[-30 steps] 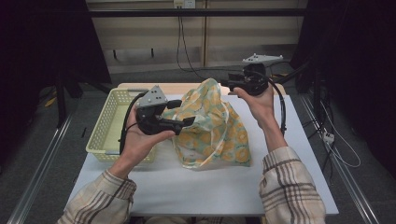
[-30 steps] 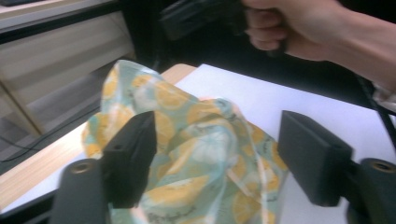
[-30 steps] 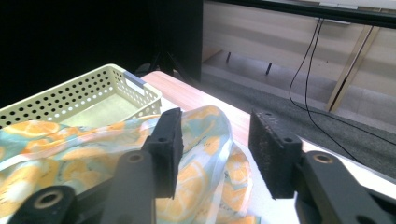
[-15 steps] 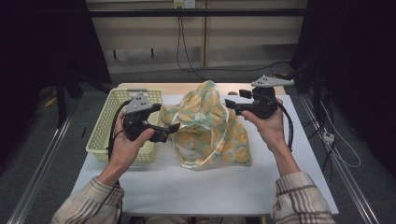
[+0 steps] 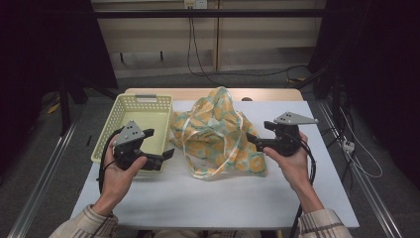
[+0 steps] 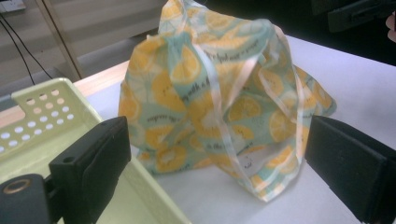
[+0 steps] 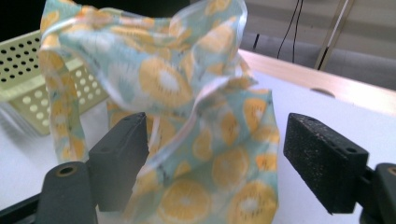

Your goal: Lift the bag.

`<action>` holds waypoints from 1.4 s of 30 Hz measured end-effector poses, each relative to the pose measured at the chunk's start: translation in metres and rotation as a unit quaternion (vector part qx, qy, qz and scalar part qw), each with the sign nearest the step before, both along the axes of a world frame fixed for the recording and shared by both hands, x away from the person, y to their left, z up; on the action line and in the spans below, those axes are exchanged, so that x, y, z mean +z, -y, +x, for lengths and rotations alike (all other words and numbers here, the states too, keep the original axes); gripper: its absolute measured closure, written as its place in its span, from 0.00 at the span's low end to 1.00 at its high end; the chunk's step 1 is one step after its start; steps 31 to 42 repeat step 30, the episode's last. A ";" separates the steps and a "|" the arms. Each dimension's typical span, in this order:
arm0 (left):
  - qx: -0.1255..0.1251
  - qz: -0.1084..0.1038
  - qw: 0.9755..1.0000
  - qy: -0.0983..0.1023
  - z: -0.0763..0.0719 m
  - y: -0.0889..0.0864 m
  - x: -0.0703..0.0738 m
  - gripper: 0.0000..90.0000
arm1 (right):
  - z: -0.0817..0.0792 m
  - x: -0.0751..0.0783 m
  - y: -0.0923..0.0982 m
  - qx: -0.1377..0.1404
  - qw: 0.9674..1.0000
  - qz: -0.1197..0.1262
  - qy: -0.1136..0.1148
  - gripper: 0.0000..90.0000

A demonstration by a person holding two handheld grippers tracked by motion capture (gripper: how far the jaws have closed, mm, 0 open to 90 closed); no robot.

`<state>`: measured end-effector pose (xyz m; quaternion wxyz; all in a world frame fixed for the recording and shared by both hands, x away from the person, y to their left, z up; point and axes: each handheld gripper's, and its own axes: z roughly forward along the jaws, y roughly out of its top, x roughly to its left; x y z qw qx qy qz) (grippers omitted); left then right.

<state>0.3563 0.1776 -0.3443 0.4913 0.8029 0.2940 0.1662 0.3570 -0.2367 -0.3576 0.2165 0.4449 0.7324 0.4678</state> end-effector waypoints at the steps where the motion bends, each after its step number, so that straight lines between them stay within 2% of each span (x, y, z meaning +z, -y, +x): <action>1: 0.001 -0.002 1.000 0.000 -0.001 -0.002 -0.002 0.07 | -0.002 -0.003 0.001 -0.001 1.000 -0.001 -0.002 0.24; 4: 0.005 -0.003 1.000 -0.003 -0.008 -0.009 -0.009 0.07 | -0.011 -0.010 0.004 -0.004 1.000 0.001 -0.007 0.24; 8: 0.013 0.000 1.000 -0.006 -0.015 -0.020 -0.022 0.09 | -0.024 -0.021 0.009 -0.011 1.000 0.018 -0.013 0.24; 14: 0.046 -0.015 0.999 -0.006 -0.027 -0.037 -0.035 0.09 | -0.042 -0.038 0.015 -0.023 0.999 0.008 -0.024 0.23; 18: 0.051 -0.016 0.999 0.007 -0.033 -0.044 -0.046 0.09 | -0.053 -0.048 0.016 -0.031 0.999 0.001 -0.030 0.23; 21: 0.053 -0.013 0.998 -0.005 -0.036 -0.047 -0.054 0.09 | -0.060 -0.059 0.015 -0.038 0.999 0.000 -0.032 0.24; 25: 0.071 -0.019 0.997 -0.004 -0.042 -0.051 -0.061 0.09 | -0.068 -0.062 0.016 -0.048 0.999 -0.002 -0.022 0.23; 28: 0.080 -0.021 0.997 0.001 -0.044 -0.052 -0.064 0.09 | -0.068 -0.066 0.017 -0.046 0.999 -0.004 -0.026 0.23; 42: 0.075 -0.024 0.997 -0.003 -0.042 -0.051 -0.064 0.09 | -0.066 -0.068 0.018 -0.047 0.998 -0.001 -0.029 0.23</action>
